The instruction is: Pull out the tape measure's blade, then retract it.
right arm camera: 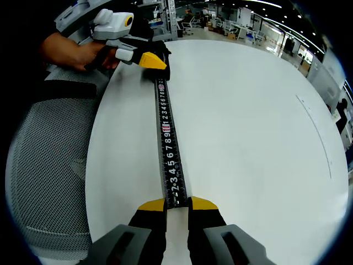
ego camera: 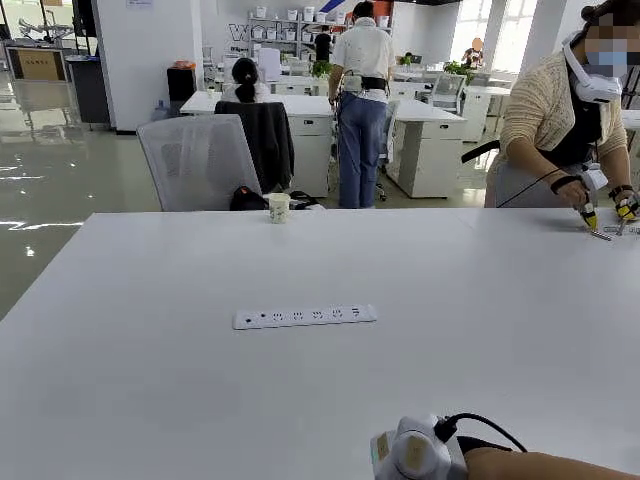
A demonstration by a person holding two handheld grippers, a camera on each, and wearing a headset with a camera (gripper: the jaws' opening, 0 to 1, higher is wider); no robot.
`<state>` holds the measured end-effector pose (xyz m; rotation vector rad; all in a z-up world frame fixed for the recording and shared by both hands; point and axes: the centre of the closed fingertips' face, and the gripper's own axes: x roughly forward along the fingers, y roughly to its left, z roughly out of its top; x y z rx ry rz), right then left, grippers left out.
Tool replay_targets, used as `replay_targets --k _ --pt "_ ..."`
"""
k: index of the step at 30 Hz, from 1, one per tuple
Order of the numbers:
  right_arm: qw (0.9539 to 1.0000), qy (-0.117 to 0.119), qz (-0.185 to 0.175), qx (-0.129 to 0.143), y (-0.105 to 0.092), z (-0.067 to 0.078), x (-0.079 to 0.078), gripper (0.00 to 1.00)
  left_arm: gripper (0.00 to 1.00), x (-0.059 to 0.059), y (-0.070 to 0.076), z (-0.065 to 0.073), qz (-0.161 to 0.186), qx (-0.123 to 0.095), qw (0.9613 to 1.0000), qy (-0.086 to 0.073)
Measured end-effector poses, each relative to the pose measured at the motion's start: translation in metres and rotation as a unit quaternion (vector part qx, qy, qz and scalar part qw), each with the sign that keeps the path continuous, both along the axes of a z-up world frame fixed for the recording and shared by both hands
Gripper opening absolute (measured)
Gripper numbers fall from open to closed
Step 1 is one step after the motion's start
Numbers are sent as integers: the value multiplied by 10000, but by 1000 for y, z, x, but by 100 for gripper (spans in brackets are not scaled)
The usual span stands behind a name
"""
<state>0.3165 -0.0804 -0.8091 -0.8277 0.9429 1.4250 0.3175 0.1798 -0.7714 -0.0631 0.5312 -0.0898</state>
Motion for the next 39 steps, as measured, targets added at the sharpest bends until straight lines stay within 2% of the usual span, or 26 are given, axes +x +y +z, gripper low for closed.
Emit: replay_targets --k 13,22,26,31,39 --pt "10000 37 -67 20 0 0 0 11 64 -1 -1 -2 -136 202 9997 9" --pt "10000 -6 -12 -74 0 -1 0 11 62 -1 -1 -2 -189 165 9997 -9" --pt "9999 4 -152 -41 3 -1 -2 11 62 -1 -1 -3 -233 173 9996 -3" --pt "9999 -63 2 -112 5 -1 -2 11 62 -1 -2 -4 -229 149 9996 21" --pt "9999 -99 10 -116 7 -1 -3 11 62 -1 -1 -4 -249 186 9995 29"
